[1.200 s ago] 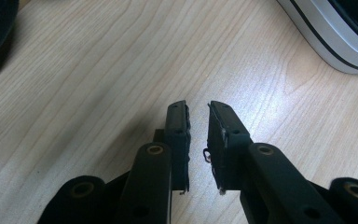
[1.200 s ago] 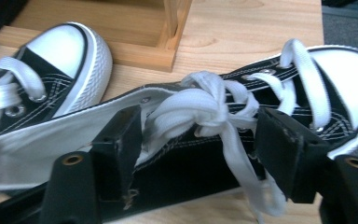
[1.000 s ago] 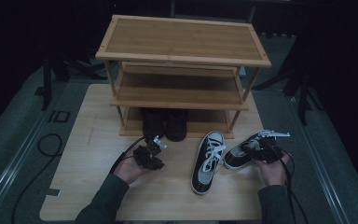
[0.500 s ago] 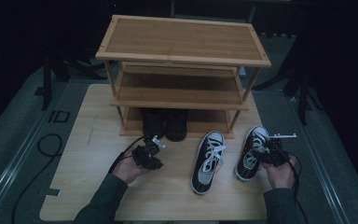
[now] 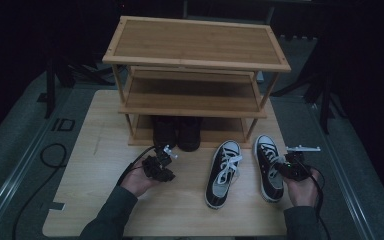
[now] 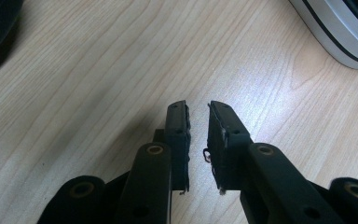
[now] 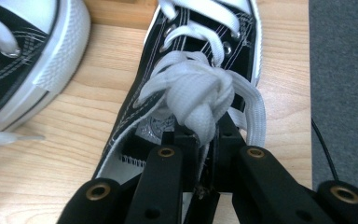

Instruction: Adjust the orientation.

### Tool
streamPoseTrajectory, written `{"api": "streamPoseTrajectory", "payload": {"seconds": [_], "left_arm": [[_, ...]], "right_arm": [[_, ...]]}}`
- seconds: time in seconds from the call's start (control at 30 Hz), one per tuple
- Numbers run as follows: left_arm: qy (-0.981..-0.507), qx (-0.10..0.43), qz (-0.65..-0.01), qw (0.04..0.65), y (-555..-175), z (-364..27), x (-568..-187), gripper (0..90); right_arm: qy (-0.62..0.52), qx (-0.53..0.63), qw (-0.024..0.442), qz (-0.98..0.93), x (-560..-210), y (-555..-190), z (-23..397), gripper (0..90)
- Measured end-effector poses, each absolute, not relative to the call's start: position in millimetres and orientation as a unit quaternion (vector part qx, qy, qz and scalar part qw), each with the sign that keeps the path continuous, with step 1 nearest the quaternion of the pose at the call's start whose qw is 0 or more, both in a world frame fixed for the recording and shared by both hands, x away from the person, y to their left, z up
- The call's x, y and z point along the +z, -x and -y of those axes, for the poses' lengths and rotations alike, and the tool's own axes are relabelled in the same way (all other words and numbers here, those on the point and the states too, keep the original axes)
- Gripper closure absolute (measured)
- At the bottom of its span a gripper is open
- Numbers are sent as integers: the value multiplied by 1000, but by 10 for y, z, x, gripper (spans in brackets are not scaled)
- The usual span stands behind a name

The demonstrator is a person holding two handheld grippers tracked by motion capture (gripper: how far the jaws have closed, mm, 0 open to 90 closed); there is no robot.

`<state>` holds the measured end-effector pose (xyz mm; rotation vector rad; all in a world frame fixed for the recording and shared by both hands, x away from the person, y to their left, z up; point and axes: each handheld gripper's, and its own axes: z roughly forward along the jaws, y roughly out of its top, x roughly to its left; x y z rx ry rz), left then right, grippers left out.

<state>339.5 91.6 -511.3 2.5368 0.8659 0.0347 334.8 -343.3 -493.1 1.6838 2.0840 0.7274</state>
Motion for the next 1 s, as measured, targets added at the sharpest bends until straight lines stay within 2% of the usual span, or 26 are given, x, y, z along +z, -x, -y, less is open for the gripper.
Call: {"api": "streamPoseTrajectory", "payload": {"seconds": [0.5, 1.0], "left_arm": [[-921, 12, -315, 229, -3405, -908, -5119, 783], [-920, 12, -315, 234, -3407, -878, -5112, 783]], "right_arm": [[-569, 302, 204, -737, -4882, -3099, 3302, 844], [-548, 308, 189, -755, -4897, -2987, 3106, 843]]}}
